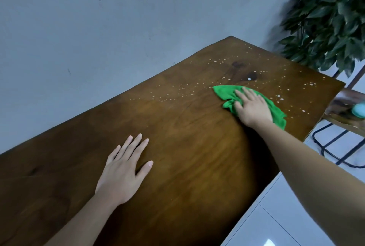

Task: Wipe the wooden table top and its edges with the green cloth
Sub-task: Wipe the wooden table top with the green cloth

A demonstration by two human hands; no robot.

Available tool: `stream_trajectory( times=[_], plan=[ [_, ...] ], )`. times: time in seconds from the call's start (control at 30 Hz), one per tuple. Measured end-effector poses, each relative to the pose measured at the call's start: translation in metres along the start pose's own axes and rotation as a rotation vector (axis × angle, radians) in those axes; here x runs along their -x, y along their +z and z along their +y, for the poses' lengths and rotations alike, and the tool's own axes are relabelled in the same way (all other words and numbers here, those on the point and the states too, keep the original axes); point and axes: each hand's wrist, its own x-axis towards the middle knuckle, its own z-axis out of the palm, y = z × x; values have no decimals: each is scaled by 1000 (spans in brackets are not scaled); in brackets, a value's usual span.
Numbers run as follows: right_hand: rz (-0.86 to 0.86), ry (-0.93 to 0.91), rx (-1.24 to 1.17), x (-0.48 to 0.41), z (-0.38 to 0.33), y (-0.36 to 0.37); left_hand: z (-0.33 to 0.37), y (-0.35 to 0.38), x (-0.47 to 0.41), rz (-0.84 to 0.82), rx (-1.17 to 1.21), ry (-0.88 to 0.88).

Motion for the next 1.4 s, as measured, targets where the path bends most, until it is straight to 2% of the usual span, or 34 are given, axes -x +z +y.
stream_trajectory(
  times=[0.17, 0.27, 0.4, 0.57, 0.67, 0.77, 0.87, 1.1, 1.23, 1.3, 1.4],
  plan=[
    [14, 203, -2, -9, 7, -2, -2, 2, -2, -11, -13, 6],
    [3, 205, 11, -7, -30, 5, -2, 4, -3, 0, -18, 9],
    [-51, 15, 38, 2, -115, 25, -2, 4, -11, 1, -17, 9],
    [-134, -335, 39, 23, -218, 55, -4, 3, -29, 6, -17, 6],
    [-170, -490, 42, 20, -237, 61, -5, 3, -43, 2, -23, 4],
    [-175, -556, 18, -1, -218, 55, -7, 3, -53, 1, -28, 13],
    [-140, -474, -1, -31, -184, 44, -9, 5, -57, 5, -16, 24],
    [-25, -108, -10, -101, -84, 16, -12, 7, -66, 34, 8, 32],
    [-6, 93, -1, -121, -76, 16, -14, 10, -70, 58, 13, 39],
    [-17, 100, 5, -123, -94, 20, -14, 11, -71, 67, 5, 41],
    [-47, -39, 33, -120, -145, 30, -15, 12, -72, 63, 3, 39]
  ],
)
